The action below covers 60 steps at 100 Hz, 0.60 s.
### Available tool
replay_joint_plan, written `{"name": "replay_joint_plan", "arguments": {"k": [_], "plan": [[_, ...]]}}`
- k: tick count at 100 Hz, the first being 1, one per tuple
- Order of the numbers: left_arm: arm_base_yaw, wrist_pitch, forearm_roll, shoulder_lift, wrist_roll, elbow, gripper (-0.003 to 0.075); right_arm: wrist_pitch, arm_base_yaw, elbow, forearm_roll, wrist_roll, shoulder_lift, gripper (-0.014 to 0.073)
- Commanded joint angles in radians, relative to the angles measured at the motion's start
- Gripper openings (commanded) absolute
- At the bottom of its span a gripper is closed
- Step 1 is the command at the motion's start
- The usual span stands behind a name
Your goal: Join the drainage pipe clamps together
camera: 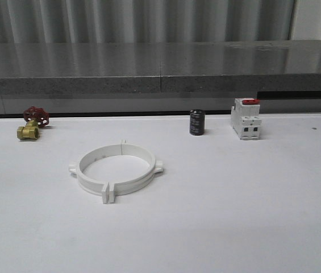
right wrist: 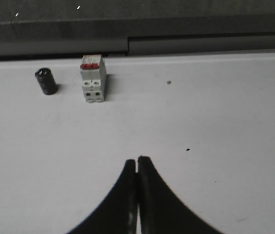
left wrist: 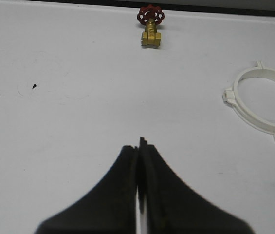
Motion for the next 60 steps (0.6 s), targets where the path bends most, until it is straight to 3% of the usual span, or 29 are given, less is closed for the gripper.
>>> {"name": "replay_joint_plan", "arguments": {"k": [1, 37, 60], "plan": [[0.003, -0.071, -0.002, 0.004, 0.001, -0.028, -0.002, -0.136, -0.037, 0.041, 0.018, -0.024, -0.077, -0.0067], [0.003, -0.071, -0.002, 0.004, 0.001, -0.028, -0.0021, -0.356, -0.042, 0.366, 0.173, -0.223, -0.422, -0.0067], [0.003, -0.071, -0.002, 0.004, 0.001, -0.028, -0.0021, -0.427, -0.042, 0.48, 0.17, -0.223, -0.553, -0.0067]]}}
